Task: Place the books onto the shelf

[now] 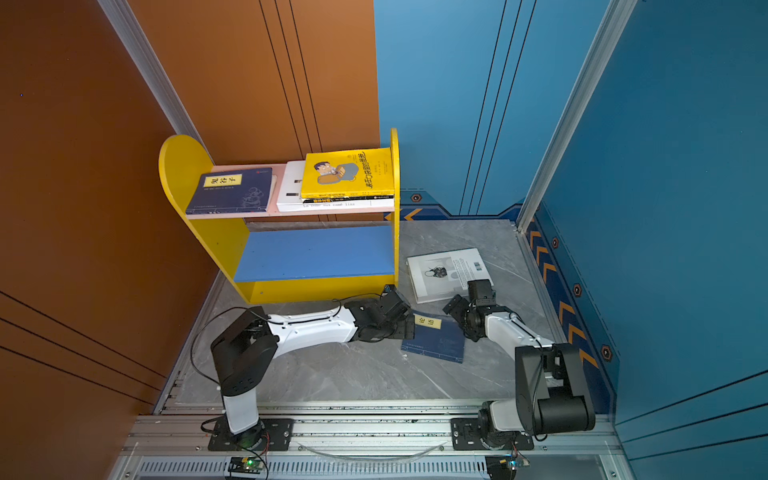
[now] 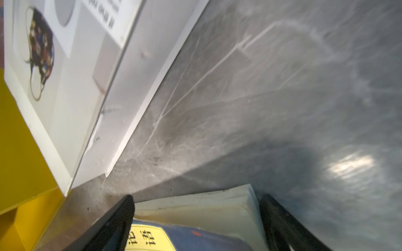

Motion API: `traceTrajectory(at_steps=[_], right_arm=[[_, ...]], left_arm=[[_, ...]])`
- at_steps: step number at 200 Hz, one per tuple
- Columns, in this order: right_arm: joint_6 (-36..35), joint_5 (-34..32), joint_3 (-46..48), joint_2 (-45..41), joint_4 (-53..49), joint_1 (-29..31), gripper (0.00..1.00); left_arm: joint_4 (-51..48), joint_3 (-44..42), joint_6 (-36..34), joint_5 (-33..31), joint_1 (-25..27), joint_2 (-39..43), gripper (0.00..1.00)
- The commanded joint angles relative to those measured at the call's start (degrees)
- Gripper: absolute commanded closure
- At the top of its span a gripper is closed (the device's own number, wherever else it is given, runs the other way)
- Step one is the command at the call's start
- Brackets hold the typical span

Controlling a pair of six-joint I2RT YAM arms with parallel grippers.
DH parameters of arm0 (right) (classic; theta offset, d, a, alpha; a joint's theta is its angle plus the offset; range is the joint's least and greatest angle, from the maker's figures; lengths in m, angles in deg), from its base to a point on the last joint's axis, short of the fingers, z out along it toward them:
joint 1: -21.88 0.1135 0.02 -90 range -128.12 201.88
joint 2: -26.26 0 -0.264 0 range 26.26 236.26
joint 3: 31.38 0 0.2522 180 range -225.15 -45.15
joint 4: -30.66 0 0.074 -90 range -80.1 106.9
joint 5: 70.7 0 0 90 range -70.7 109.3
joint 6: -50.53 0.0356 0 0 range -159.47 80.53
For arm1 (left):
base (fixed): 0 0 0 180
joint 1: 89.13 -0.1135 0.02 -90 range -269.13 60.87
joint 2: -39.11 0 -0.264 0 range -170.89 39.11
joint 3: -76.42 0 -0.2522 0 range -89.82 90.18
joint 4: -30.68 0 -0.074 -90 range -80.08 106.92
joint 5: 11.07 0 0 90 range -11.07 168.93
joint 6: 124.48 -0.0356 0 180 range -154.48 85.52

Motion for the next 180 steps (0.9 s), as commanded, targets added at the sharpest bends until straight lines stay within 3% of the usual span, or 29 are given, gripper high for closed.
traceTrajectory(at_steps=[1, 29, 50, 81, 109, 134, 180], right_arm=[[3.9, 2.8, 2.6, 1.8, -7.2, 4.4, 0.08], [3.7, 2.9, 1.9, 1.2, -8.7, 8.3, 0.08], [-1.1, 5.7, 1.0, 0.1, -13.2, 11.7, 0.08], [-7.7, 10.4, -2.3, 0.7, -17.6, 14.1, 0.08], [-9.2, 13.6, -7.1, 4.2, -18.0, 21.1, 0.09], [-12.6, 8.1, -12.4, 3.8, -24.6, 25.8, 0.06], [-15.1, -4.0, -12.4, -7.9, -31.6, 23.8, 0.05]], left_arm=[[-3.1, -1.9, 3.3, -1.4, -1.0, 1.6, 0.02], [-3.1, -3.0, 3.6, -0.7, -2.5, 2.2, 0.02], [-3.1, -4.6, 4.6, -1.5, -4.0, 4.0, 0.03], [-4.9, -8.4, 7.6, -4.7, -7.0, 9.8, 0.03], [-5.5, -11.9, 10.3, -6.8, -8.1, 15.9, 0.04], [-6.7, -15.1, 13.5, -8.3, -7.0, 20.1, 0.04], [-7.0, -20.8, 28.1, -12.9, -1.2, 25.4, 0.04]])
